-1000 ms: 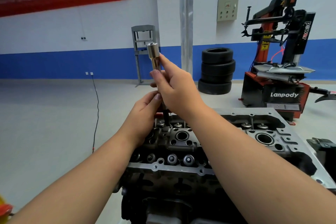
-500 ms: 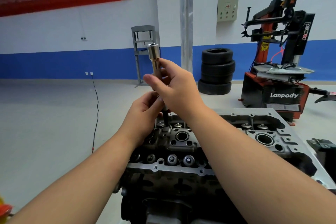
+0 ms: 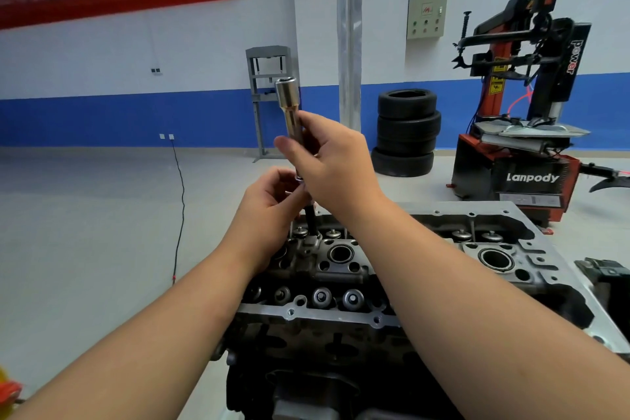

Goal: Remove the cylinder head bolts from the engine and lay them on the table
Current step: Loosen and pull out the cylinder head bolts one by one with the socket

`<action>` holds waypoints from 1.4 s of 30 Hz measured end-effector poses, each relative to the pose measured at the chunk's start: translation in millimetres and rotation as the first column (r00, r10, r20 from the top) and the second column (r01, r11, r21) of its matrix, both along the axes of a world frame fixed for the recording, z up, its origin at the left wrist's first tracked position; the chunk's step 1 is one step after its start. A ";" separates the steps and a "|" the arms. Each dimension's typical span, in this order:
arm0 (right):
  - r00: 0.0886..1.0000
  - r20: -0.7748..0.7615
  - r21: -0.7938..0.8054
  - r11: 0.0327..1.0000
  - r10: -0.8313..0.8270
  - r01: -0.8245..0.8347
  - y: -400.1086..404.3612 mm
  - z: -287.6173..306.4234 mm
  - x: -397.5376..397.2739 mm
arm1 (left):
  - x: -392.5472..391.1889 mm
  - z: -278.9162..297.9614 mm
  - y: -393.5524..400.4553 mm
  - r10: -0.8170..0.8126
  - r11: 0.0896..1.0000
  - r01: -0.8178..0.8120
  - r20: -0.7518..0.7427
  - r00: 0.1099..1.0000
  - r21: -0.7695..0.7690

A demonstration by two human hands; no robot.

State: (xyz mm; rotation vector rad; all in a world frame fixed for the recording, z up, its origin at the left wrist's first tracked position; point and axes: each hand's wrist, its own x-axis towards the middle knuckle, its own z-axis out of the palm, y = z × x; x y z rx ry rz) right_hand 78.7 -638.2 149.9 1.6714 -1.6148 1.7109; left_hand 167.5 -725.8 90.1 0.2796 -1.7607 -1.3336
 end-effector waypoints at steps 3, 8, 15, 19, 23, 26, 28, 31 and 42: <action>0.997 0.064 0.047 0.997 0.051 -0.054 2.0 2.5 0.6 | 0.8 -0.5 1.2 -0.090 0.996 0.089 0.016 0.996 0.016; 0.989 0.100 0.097 0.988 0.111 -0.121 1.8 0.8 3.3 | 2.2 0.4 -0.4 -0.056 0.998 0.056 0.016 0.998 0.008; 0.997 0.054 0.036 0.998 0.047 -0.049 1.6 0.4 -0.5 | 0.6 -1.3 -0.4 -0.097 0.995 0.096 0.030 0.995 0.022; 0.987 0.118 0.096 0.988 0.108 -0.120 1.7 0.2 1.3 | 2.2 -0.2 -1.0 -0.076 0.997 0.077 0.044 0.996 -0.010; 0.999 0.019 0.008 0.999 0.036 -0.036 0.0 -1.0 1.3 | 0.4 0.0 -1.3 -0.019 1.000 0.019 -0.008 1.000 0.011; 1.000 0.021 -0.002 1.000 0.020 -0.020 -0.8 -0.5 -0.8 | 0.1 -0.3 0.4 -0.049 0.999 0.049 0.008 0.999 0.016; 0.993 0.099 0.053 0.996 0.060 -0.065 0.1 1.8 0.4 | 0.8 1.0 1.8 -0.096 0.995 0.095 0.030 0.995 0.036; 0.988 0.126 0.104 0.989 0.093 -0.106 0.8 1.6 0.8 | 1.4 1.5 0.8 -0.058 0.998 0.058 0.048 0.997 0.000; 0.991 0.109 0.102 0.991 0.076 -0.088 1.3 0.9 2.0 | 2.1 0.9 0.8 -0.102 0.995 0.102 0.060 0.993 0.007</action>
